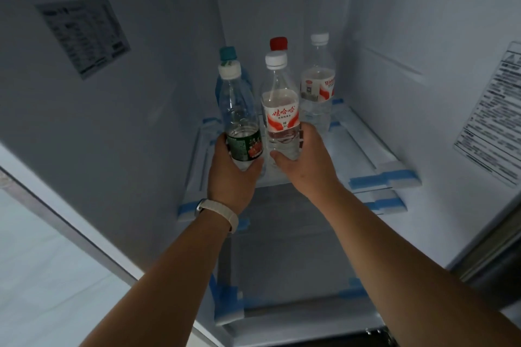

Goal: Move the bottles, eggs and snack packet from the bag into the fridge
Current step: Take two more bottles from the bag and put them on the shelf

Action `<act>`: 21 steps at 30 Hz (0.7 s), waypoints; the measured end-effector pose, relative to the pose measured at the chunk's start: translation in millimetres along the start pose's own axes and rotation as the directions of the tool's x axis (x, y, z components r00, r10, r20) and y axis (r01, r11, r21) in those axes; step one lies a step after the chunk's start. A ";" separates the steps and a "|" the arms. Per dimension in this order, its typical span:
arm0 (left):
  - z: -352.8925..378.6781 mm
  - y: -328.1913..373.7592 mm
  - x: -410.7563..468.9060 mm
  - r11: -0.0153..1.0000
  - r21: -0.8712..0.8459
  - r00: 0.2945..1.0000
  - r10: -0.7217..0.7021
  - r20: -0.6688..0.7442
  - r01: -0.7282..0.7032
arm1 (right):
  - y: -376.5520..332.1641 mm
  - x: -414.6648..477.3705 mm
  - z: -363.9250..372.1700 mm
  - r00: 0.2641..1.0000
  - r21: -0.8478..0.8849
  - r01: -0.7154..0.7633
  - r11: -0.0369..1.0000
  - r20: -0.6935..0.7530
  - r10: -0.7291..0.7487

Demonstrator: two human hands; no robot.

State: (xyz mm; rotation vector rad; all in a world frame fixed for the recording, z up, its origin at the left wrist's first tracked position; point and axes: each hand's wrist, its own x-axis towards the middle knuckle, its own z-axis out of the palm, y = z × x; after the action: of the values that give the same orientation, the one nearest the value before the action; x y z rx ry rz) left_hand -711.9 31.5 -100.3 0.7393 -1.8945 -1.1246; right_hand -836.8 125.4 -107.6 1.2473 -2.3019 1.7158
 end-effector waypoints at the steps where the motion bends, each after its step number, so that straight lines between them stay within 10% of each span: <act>1: 1.6 -1.0 3.0 1.000 -0.007 1.000 -0.014 -0.010 0.014 | 3.0 2.9 3.7 1.000 -0.012 -0.004 1.000 -0.026 0.004; 21: -27.8 13.7 -23.0 0.977 0.194 0.995 -0.094 0.017 0.089 | -14.0 -23.1 -15.5 0.993 -0.218 -0.003 0.976 0.115 0.028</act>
State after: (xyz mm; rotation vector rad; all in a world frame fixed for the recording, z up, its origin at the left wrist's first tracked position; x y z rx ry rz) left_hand -677.5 43.6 -87.6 0.9317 -2.0298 -1.0195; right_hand -819.3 150.3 -100.4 1.3218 -2.4882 1.3817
